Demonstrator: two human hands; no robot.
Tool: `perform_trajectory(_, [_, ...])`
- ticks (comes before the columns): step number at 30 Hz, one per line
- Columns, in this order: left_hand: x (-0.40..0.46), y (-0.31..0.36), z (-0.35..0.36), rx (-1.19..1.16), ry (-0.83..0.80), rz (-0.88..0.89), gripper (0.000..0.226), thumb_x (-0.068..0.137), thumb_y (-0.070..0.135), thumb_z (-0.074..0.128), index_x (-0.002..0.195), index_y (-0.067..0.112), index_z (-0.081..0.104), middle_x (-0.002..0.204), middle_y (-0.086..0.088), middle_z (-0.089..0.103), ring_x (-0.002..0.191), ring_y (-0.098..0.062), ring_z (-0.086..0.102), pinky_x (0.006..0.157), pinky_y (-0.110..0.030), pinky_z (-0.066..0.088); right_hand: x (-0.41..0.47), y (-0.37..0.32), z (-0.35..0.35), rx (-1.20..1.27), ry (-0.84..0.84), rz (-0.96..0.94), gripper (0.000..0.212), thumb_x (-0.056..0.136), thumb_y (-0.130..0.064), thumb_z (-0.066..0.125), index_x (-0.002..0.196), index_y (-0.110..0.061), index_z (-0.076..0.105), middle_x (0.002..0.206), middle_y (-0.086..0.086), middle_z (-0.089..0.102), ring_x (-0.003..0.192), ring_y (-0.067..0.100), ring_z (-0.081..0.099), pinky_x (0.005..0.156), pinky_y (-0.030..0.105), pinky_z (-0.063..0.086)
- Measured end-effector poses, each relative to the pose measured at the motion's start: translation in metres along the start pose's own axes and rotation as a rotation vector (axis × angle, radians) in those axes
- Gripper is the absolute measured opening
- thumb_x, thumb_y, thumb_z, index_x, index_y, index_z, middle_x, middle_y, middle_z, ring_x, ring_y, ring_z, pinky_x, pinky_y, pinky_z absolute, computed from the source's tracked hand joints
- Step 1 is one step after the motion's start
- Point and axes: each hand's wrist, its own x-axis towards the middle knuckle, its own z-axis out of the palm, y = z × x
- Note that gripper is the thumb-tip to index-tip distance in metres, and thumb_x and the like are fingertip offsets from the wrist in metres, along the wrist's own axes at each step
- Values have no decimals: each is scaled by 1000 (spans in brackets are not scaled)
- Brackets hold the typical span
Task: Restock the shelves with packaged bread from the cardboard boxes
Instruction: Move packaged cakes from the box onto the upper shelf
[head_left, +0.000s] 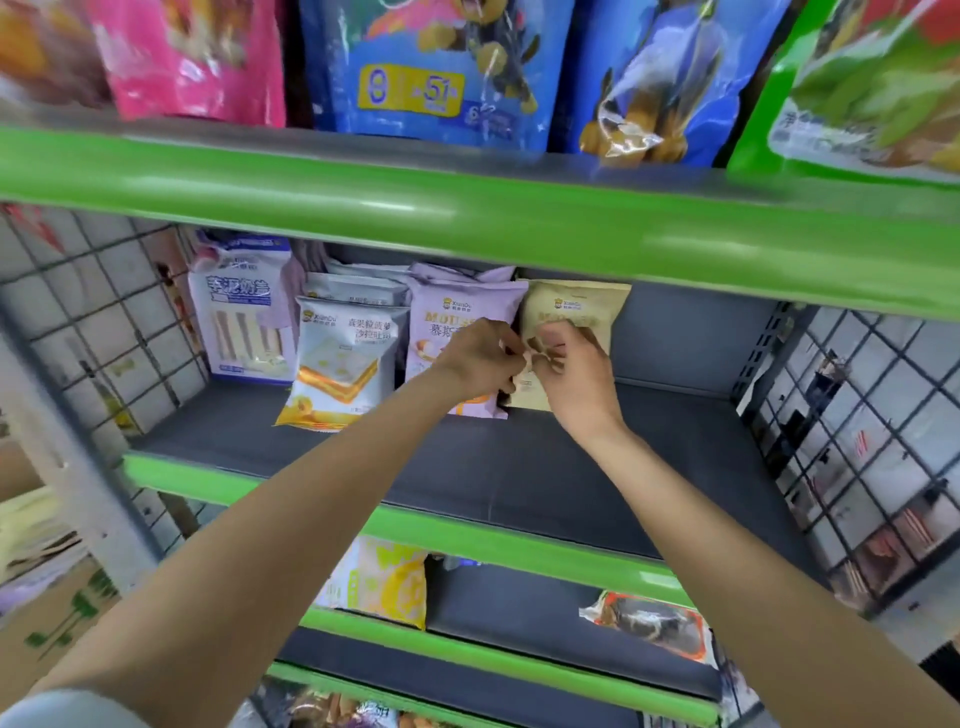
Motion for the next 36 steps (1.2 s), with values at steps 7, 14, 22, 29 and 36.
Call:
perform_trajectory(7, [-93, -82, -104, -172, 207, -116, 9, 90, 6, 57, 84, 11, 62, 64, -4, 65, 41, -11, 56, 51, -21, 49, -53, -105, 67, 134, -291, -131, 20, 90, -2, 53, 105, -6, 66, 104, 9, 69, 94, 17, 62, 78, 22, 45])
perform_trajectory(14, [-235, -236, -221, -145, 462, -283, 24, 90, 12, 60, 68, 15, 67, 58, 2, 68, 55, -24, 60, 69, -40, 55, -144, -219, 201, 174, -559, -311, 21, 88, -1, 52, 98, -6, 70, 97, 11, 72, 91, 24, 66, 84, 33, 49])
perform_trajectory(22, [-329, -369, -280, 158, 521, -791, 27, 92, 18, 49, 107, 2, 65, 111, -20, 65, 106, -37, 59, 85, -37, 46, -218, -279, 346, -73, -896, -342, 25, 93, -10, 50, 116, -6, 60, 117, 12, 62, 108, 27, 57, 81, 30, 43])
perform_trajectory(29, [-348, -446, -289, 293, 415, -1054, 94, 80, 55, 62, 145, 2, 20, 142, -23, 33, 134, -38, 30, 107, -41, 29, -207, -288, 459, -360, -1012, -374, 72, 94, -16, 51, 151, -11, 8, 158, 11, 1, 145, 31, 12, 112, 42, 30])
perform_trajectory(36, [-324, -477, -288, 277, 379, -1215, 116, 66, 74, 62, 150, 17, 5, 146, -23, 27, 137, -39, 25, 109, -47, 26, -163, -285, 526, -405, -1091, -450, 85, 90, 2, 48, 151, -17, -8, 159, 6, -12, 147, 28, 5, 115, 39, 23])
